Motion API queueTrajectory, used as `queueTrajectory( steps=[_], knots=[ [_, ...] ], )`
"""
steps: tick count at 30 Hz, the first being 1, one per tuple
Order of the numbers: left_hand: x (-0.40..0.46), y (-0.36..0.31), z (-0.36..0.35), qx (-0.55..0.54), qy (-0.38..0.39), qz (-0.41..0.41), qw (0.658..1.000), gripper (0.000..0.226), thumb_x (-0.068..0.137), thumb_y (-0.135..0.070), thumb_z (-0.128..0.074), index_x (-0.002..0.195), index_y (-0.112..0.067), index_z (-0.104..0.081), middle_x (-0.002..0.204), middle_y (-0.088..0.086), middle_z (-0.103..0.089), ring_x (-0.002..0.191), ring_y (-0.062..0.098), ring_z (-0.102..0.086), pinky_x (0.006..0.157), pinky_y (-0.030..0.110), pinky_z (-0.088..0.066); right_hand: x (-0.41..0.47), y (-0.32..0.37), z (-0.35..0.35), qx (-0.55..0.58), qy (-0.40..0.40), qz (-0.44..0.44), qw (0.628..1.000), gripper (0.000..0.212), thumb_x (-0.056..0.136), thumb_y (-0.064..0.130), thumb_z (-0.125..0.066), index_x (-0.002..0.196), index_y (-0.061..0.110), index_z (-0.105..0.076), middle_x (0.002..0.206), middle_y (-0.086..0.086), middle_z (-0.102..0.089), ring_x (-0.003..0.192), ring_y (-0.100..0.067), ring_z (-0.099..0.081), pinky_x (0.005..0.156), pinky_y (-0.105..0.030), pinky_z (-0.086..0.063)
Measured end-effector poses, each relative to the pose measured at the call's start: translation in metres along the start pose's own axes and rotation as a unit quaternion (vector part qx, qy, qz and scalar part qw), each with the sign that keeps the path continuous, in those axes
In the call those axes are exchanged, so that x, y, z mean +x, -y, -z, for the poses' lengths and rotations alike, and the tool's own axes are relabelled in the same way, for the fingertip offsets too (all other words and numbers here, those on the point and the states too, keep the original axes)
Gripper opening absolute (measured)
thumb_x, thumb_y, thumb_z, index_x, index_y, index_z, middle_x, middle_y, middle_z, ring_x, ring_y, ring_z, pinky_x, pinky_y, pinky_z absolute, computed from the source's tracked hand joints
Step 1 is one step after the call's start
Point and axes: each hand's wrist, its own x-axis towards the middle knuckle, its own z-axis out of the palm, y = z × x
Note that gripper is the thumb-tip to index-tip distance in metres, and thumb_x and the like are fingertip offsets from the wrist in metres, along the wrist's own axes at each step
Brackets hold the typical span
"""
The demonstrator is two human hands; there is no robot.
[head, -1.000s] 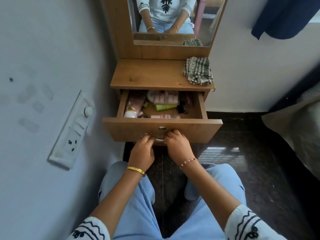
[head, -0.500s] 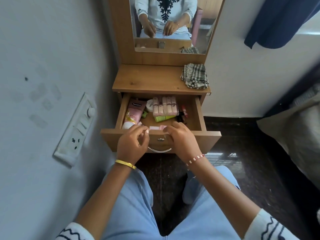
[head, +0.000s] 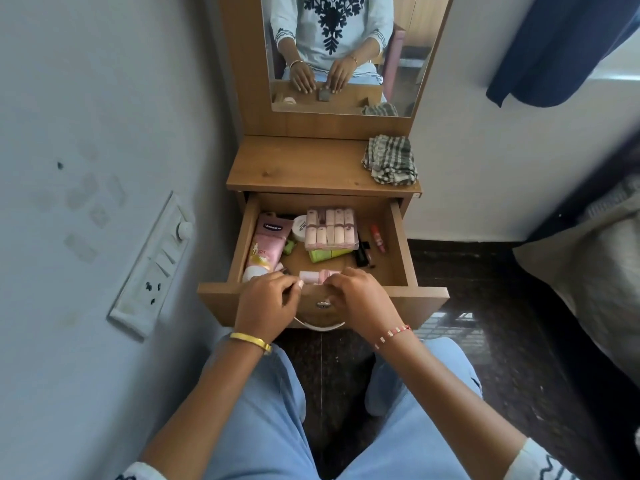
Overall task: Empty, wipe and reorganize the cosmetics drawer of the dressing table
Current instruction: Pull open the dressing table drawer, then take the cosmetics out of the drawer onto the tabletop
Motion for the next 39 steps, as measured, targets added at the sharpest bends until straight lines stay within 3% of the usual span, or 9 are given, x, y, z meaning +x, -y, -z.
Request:
queueTrajectory(
  steps=[5,12,16,21,25,27,30,35,39],
  knots=[
    [-0.022,-0.006,0.000,0.008,-0.029,0.002,1.000,0.038,0.083,-0.032,-0.043,0.075,-0.009,-0.072,0.066,0.005,-0.069,0.058,0.023,-0.062,0.052,0.038,-0.053,-0.019,0.006,-0.003,0.017,-0.002,-0.006,1.000,0.026,0.086,0.014,-0.055,0.110,0.011,-0.065,0.102,-0.010,-0.063,0.095,-0.026,-0.056,0.082,-0.032,-0.041],
    [-0.022,-0.012,0.005,-0.007,-0.016,0.020,1.000,0.043,0.082,-0.036,-0.040,0.076,-0.008,-0.073,0.069,0.006,-0.071,0.062,0.023,-0.064,0.055,0.036,-0.054,-0.014,0.011,0.008,0.020,0.044,-0.032,0.998,0.028,0.086,0.019,-0.058,0.113,0.016,-0.064,0.109,-0.005,-0.063,0.098,-0.021,-0.057,0.082,-0.027,-0.043],
    [-0.015,-0.013,0.009,-0.028,-0.004,0.046,0.999,0.029,0.086,-0.027,-0.051,0.085,-0.007,-0.073,0.083,0.010,-0.074,0.075,0.024,-0.067,0.065,0.031,-0.053,0.003,0.004,0.022,0.076,0.096,-0.088,0.989,0.023,0.086,0.027,-0.061,0.106,0.019,-0.070,0.101,-0.003,-0.069,0.084,-0.016,-0.060,0.076,-0.025,-0.049],
    [0.020,-0.025,0.012,-0.130,-0.034,0.084,0.987,0.019,0.088,-0.012,-0.057,0.100,-0.004,-0.070,0.096,0.009,-0.071,0.081,0.007,-0.057,0.064,0.001,-0.040,0.046,-0.023,0.023,0.179,-0.036,-0.202,0.962,0.020,0.089,0.020,-0.060,0.104,0.010,-0.069,0.107,-0.009,-0.069,0.094,-0.018,-0.064,0.085,-0.028,-0.051],
    [0.058,-0.033,-0.004,-0.192,-0.019,0.173,0.966,0.023,0.090,-0.012,-0.054,0.108,-0.005,-0.066,0.102,0.010,-0.069,0.067,-0.002,-0.050,0.056,-0.004,-0.038,0.078,-0.048,0.003,0.182,-0.080,-0.295,0.935,0.025,0.088,0.024,-0.060,0.107,0.008,-0.064,0.110,-0.011,-0.065,0.097,-0.023,-0.062,0.082,-0.030,-0.049],
    [0.075,-0.028,-0.015,-0.198,0.015,0.238,0.951,0.027,0.091,-0.012,-0.051,0.114,-0.007,-0.062,0.110,0.011,-0.067,0.068,0.000,-0.052,0.052,-0.003,-0.037,0.087,-0.054,-0.008,0.194,-0.072,-0.323,0.924,0.028,0.088,0.027,-0.060,0.108,0.008,-0.061,0.111,-0.011,-0.063,0.096,-0.023,-0.061,0.083,-0.033,-0.050],
    [0.090,-0.015,-0.031,-0.181,0.068,0.314,0.929,0.034,0.091,-0.012,-0.047,0.124,-0.005,-0.055,0.121,0.015,-0.062,0.103,0.026,-0.059,0.079,0.020,-0.043,0.091,-0.057,-0.018,0.240,-0.045,-0.355,0.902,0.033,0.088,0.028,-0.059,0.113,0.007,-0.055,0.112,-0.011,-0.062,0.097,-0.025,-0.062,0.079,-0.034,-0.053],
    [0.097,0.002,-0.052,-0.203,0.109,0.360,0.904,0.030,0.091,-0.011,-0.048,0.117,0.003,-0.056,0.111,0.020,-0.063,0.102,0.034,-0.061,0.089,0.043,-0.053,0.096,-0.064,-0.019,0.403,0.006,-0.389,0.828,0.033,0.090,0.019,-0.058,0.119,0.004,-0.053,0.113,-0.016,-0.065,0.063,-0.016,-0.062,0.049,-0.020,-0.053],
    [0.097,0.005,-0.050,-0.268,0.111,0.382,0.877,0.026,0.090,-0.010,-0.051,0.111,0.001,-0.061,0.110,0.016,-0.065,0.100,0.031,-0.063,0.088,0.046,-0.054,0.093,-0.065,-0.015,0.498,0.011,-0.398,0.770,0.039,0.088,0.014,-0.060,0.124,0.001,-0.051,0.115,-0.020,-0.063,0.072,-0.022,-0.063,0.067,-0.031,-0.056]
  ],
)
